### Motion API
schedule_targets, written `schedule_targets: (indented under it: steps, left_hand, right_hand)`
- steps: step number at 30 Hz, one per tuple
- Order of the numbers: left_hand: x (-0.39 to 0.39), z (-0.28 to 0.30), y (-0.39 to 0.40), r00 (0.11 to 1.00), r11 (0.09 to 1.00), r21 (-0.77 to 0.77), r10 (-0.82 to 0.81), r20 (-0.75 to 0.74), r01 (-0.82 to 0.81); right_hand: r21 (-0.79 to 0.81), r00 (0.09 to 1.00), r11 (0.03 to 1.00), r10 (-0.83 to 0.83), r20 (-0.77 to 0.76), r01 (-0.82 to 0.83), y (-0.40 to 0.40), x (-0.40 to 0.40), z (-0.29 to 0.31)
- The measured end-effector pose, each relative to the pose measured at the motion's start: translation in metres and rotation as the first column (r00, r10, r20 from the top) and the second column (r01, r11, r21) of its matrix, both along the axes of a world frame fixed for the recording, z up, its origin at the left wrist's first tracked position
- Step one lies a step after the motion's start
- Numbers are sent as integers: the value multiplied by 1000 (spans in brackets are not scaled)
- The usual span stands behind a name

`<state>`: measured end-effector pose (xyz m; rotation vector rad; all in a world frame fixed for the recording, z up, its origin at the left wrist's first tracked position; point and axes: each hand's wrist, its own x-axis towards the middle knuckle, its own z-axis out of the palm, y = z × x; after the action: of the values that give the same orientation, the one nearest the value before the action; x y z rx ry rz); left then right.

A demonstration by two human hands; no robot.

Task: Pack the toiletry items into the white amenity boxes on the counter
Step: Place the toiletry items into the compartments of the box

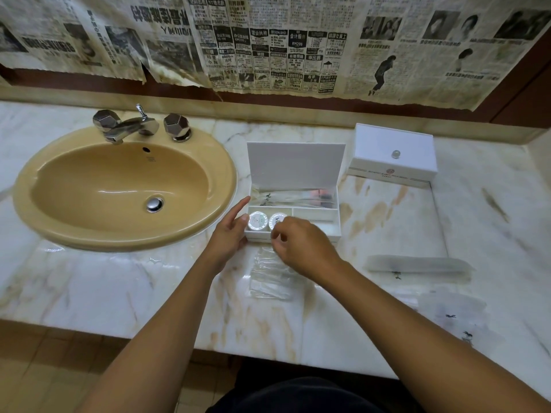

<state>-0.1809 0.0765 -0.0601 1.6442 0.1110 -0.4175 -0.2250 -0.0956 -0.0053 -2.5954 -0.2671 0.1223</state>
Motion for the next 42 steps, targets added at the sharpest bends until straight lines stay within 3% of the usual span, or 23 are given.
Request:
schedule_targets:
  steps: [10, 24, 30, 36, 42]
  left_hand:
    - [-1, -1, 0, 1000, 1000, -7, 6, -13, -7]
    - [-2, -1, 0, 1000, 1000, -4, 8, -9, -8]
    - [0, -2, 1, 1000, 1000, 2, 7, -12, -7]
    - [1, -4, 1, 1000, 1000, 5, 2, 10, -2]
    - [1, -5, 2, 1000, 1000, 3, 2, -7, -2]
  right_hand:
    - [-180, 955, 956, 187, -230, -230, 22, -37, -35]
    - [-295, 935, 895, 272, -229, -333, 33, -44, -39]
    - [-202, 967, 949, 219, -131, -243, 30, -37, -33]
    - [-28, 999, 999, 34, -37, -35, 12, -13, -6]
    - [-3, 987, 987, -159, 2, 159, -24, 16, 8]
